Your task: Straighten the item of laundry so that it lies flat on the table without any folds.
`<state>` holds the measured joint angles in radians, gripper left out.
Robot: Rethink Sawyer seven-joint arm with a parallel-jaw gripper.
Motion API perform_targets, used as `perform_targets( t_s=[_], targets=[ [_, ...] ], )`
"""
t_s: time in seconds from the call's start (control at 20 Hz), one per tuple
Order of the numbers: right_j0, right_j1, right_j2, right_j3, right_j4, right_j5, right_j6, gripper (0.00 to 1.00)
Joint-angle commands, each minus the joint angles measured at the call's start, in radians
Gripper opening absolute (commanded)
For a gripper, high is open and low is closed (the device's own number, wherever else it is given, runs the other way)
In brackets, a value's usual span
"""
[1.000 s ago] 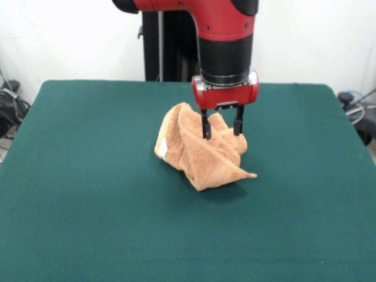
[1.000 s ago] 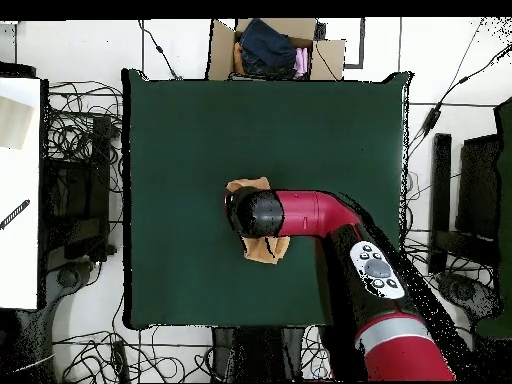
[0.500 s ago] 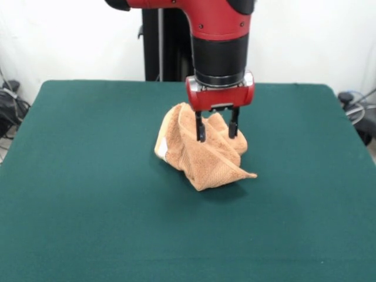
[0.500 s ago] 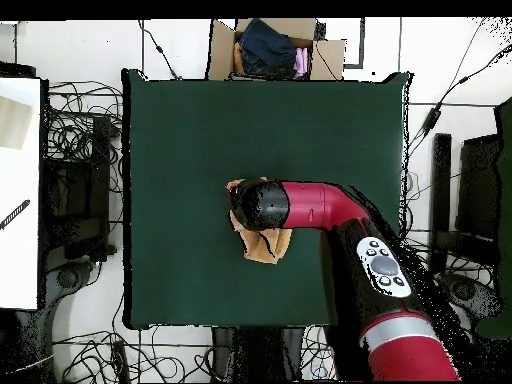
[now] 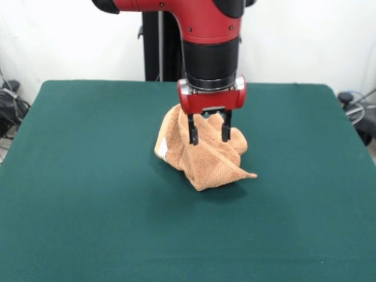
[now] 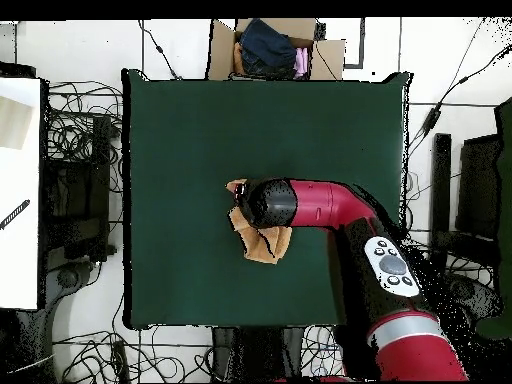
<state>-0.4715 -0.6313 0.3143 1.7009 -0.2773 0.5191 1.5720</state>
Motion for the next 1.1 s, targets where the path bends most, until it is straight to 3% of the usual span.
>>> perform_targets(
  t_s=[0.05,0.3,1.1],
  targets=[
    [-0.005,0.029,0.077,-0.009,-0.036,0.05,-0.043,1.0],
    [0.021,0.033,0.05,0.014,-0.073,-0.022,-0.013,1.0],
    [0.046,0.072,0.025,-0.008,-0.111,-0.072,0.025,1.0]
  ],
)
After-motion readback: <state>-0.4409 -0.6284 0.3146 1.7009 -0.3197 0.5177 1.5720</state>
